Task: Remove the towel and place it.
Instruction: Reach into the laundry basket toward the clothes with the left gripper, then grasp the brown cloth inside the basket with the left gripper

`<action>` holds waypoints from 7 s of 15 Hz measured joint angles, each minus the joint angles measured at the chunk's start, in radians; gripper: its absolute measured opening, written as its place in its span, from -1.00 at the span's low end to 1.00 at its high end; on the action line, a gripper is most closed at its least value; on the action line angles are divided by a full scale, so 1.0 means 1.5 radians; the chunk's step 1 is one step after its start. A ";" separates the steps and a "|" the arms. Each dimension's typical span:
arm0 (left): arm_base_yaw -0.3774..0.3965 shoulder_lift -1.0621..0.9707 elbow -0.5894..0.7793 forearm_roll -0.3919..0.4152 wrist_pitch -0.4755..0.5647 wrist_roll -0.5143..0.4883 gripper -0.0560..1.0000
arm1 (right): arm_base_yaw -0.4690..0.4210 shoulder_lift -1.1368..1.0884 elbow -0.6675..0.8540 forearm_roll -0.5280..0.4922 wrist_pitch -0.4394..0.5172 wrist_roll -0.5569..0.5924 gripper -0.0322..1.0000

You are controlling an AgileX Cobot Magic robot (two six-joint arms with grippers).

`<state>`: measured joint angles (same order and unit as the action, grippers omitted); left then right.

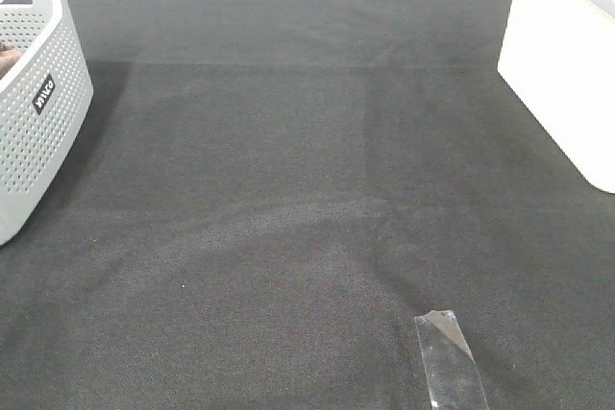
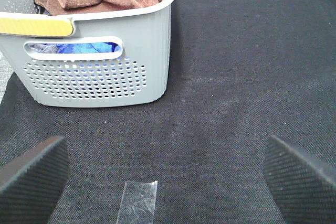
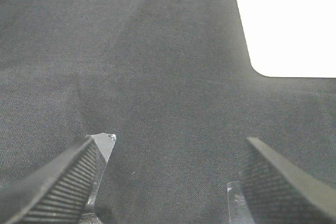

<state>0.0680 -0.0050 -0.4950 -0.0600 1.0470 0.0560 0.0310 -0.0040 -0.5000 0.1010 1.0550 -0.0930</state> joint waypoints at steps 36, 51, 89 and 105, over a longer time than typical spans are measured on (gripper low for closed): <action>0.000 0.000 0.000 0.000 0.000 0.000 0.90 | 0.000 0.000 0.000 0.000 0.000 0.000 0.46; 0.000 0.000 0.000 0.000 0.000 0.000 0.90 | 0.000 0.000 0.000 0.000 0.000 0.000 0.46; 0.047 1.415 -0.858 0.349 -0.062 0.784 0.71 | 0.000 0.000 0.000 0.000 0.000 0.000 0.46; 0.046 1.444 -0.872 0.313 -0.033 0.721 -0.89 | 0.000 0.000 0.000 0.000 0.000 0.000 0.46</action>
<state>0.1370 2.1610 -1.8030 0.4100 0.9970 1.1380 0.0310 -0.0040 -0.5000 0.1010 1.0550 -0.0930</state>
